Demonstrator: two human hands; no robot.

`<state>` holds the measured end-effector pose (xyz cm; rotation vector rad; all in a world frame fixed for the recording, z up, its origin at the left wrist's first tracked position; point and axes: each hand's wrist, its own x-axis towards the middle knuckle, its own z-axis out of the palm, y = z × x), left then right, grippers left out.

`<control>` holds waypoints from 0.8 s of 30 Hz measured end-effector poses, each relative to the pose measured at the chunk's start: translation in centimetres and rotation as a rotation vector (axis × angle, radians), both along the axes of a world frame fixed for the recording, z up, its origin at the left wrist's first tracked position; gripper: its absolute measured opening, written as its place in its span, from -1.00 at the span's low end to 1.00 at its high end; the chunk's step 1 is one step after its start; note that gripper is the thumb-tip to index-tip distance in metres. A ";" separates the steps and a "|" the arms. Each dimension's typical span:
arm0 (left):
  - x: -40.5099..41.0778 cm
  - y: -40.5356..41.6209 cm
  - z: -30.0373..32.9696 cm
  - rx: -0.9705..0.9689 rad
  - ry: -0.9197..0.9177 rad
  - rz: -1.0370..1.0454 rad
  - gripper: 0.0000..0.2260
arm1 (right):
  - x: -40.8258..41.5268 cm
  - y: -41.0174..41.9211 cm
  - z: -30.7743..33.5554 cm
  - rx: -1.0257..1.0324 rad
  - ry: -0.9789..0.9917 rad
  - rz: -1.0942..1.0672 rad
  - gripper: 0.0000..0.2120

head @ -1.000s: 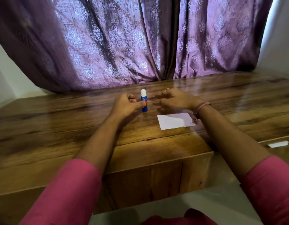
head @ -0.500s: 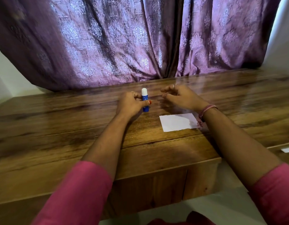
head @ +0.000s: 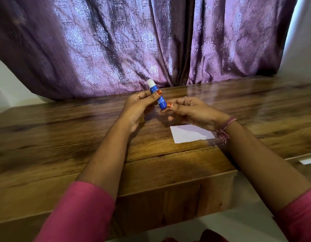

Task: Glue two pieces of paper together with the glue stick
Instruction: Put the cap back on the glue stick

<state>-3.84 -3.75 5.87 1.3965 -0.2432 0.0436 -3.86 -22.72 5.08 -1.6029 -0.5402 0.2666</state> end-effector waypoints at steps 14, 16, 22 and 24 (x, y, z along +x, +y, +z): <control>-0.1 -0.4 0.2 -0.144 -0.065 -0.382 -0.70 | -0.2 0.1 0.0 0.162 0.139 0.186 -0.73; -0.1 -0.3 0.1 -0.118 -0.074 -0.429 -0.69 | -0.3 0.1 0.0 0.117 0.135 0.220 -0.73; -0.3 -0.1 0.1 -0.046 -0.092 -0.471 -0.76 | -0.6 0.3 -0.2 -0.012 0.052 0.246 -0.77; -0.2 0.0 0.1 -0.019 -0.105 -0.466 -0.77 | -0.7 0.3 -0.1 -0.034 0.022 0.235 -0.79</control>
